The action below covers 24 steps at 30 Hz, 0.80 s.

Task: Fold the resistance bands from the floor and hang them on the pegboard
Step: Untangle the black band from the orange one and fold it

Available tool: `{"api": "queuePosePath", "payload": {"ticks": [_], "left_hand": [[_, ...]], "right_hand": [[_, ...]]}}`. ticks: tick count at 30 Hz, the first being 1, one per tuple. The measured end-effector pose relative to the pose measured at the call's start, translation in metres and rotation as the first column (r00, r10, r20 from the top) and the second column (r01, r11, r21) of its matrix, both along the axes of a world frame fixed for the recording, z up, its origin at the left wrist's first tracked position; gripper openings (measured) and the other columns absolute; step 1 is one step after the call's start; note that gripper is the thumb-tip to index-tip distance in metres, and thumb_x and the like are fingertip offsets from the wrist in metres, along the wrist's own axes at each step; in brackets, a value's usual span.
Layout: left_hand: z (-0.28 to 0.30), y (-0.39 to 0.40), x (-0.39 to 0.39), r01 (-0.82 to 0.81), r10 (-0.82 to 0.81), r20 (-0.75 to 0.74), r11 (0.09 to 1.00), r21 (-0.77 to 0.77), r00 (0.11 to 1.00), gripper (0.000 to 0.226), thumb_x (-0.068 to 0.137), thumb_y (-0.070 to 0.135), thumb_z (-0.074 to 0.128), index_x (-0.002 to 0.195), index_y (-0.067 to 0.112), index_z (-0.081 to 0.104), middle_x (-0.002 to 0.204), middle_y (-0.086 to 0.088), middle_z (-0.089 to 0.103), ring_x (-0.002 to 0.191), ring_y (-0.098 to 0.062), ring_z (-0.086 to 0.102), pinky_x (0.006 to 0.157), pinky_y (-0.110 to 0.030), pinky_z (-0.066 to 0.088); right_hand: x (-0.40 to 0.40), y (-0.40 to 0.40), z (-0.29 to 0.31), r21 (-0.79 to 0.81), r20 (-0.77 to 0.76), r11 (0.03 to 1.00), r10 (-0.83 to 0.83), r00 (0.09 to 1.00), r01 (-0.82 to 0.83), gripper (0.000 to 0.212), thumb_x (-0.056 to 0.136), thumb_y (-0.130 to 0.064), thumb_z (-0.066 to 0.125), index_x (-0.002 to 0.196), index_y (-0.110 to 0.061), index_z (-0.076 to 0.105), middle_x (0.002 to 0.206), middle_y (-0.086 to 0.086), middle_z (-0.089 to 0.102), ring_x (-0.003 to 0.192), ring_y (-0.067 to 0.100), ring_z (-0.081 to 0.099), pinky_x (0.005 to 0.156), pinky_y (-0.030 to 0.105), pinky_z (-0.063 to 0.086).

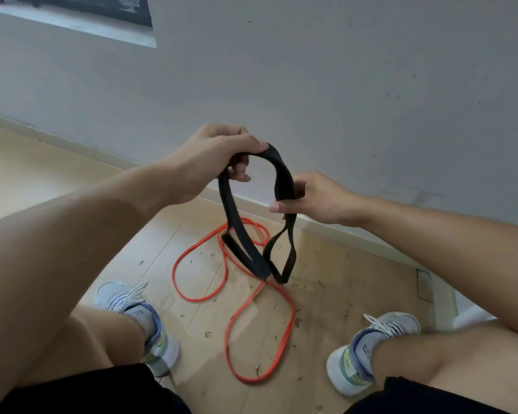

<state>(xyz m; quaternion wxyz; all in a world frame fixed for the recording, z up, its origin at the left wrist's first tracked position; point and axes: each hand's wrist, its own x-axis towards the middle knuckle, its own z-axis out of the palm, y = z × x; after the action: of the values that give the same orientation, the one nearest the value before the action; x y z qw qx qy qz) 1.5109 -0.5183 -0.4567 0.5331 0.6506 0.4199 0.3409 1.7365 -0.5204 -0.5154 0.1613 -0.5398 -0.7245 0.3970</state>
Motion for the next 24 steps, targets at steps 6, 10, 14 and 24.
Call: {"api": "queuePosePath", "payload": {"ticks": [6, 10, 14, 24], "left_hand": [[-0.01, 0.001, -0.01, 0.073, -0.084, -0.334, 0.996, -0.044, 0.939, 0.066, 0.073, 0.073, 0.069, 0.093, 0.01, 0.071, 0.058, 0.004, 0.047, 0.056, -0.013, 0.046, 0.095, -0.055, 0.053], [-0.01, 0.0, 0.003, 0.011, 0.001, -0.248, 0.999, 0.046, 0.969, 0.042, 0.085, 0.054, 0.073, 0.071, 0.016, 0.063, 0.052, 0.01, 0.04, 0.049, -0.009, 0.041, 0.077, -0.041, 0.054], [-0.008, -0.004, 0.014, -0.089, 0.097, -0.119, 0.994, 0.071, 0.988, 0.04, 0.083, 0.053, 0.072, 0.066, 0.02, 0.058, 0.053, 0.009, 0.04, 0.047, -0.01, 0.04, 0.073, -0.04, 0.05], [0.003, 0.024, -0.01, -0.5, 0.517, 0.285, 0.855, -0.135, 0.807, 0.031, 0.096, 0.034, 0.067, 0.073, 0.021, 0.05, 0.051, 0.008, 0.034, 0.042, -0.009, 0.032, 0.057, -0.025, 0.045]], "right_hand": [[-0.01, 0.001, 0.014, -0.104, -0.167, 0.987, 0.102, 0.981, -0.121, 0.047, 0.095, -0.046, 0.065, 0.111, -0.002, 0.064, 0.094, 0.008, 0.046, 0.085, 0.017, 0.059, 0.094, 0.042, 0.061], [-0.01, 0.001, 0.017, -0.133, -0.144, 0.983, 0.104, 0.984, -0.123, 0.017, 0.091, -0.036, 0.075, 0.099, -0.021, 0.073, 0.096, -0.002, 0.067, 0.094, 0.01, 0.066, 0.093, 0.028, 0.052], [-0.006, 0.005, -0.007, 0.014, -0.036, 0.999, 0.036, 0.999, -0.035, 0.016, 0.094, -0.019, 0.075, 0.104, -0.032, 0.074, 0.11, -0.007, 0.076, 0.104, 0.005, 0.071, 0.098, 0.026, 0.053], [0.01, 0.002, -0.061, -0.356, 0.007, 0.922, 0.162, 0.987, -0.149, 0.024, 0.083, -0.018, 0.068, 0.099, -0.002, 0.075, 0.093, -0.001, 0.078, 0.095, 0.011, 0.066, 0.099, 0.031, 0.049]]}}
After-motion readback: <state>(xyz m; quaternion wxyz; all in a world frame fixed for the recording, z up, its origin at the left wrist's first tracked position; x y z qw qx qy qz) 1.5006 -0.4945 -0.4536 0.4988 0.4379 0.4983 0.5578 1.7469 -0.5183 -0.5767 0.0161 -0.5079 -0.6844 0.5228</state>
